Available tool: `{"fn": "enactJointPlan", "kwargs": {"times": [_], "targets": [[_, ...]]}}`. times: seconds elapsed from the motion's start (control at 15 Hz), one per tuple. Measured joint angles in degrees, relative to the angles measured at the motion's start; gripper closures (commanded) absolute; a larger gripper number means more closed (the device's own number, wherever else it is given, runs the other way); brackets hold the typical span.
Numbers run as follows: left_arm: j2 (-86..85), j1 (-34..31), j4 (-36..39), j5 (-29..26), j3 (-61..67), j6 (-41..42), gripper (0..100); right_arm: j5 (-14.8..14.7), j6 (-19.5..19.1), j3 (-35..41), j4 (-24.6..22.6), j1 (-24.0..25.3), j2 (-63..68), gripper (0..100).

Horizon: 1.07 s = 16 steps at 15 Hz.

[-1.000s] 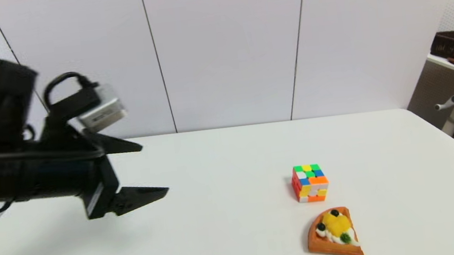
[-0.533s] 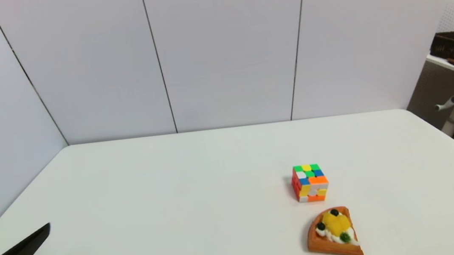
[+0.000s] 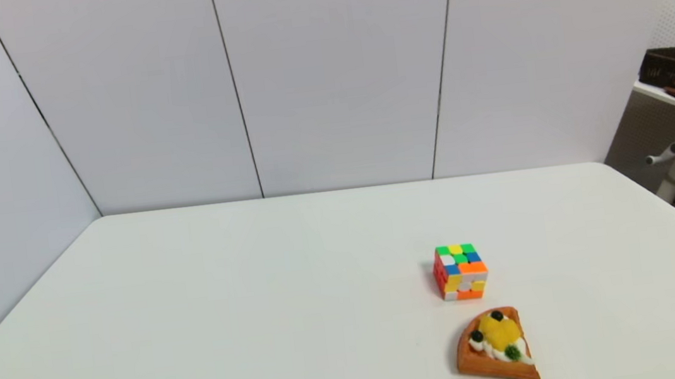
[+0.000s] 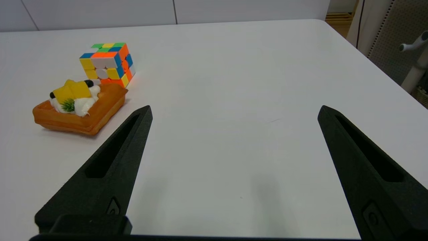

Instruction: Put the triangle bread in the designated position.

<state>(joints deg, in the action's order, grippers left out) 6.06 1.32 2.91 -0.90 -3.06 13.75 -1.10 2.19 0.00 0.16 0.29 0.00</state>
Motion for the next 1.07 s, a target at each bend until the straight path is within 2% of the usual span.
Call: {"fn": "enactJointPlan", "kwargs": {"times": [0.2,0.4,1.07], "targets": [[-4.55,-0.74,-2.84,-2.34,2.65,-6.38,0,-0.02,0.01,0.00,0.00,0.00,0.00,0],[-5.92,-0.88,-2.89,-1.94,2.90,-10.80,0,-0.02,0.00,0.00,0.00,0.00,0.00,0],[-6.27,-0.88,-2.82,-1.63,3.06,-11.89,0,-0.02,0.00,0.00,0.00,0.00,0.00,0]]}}
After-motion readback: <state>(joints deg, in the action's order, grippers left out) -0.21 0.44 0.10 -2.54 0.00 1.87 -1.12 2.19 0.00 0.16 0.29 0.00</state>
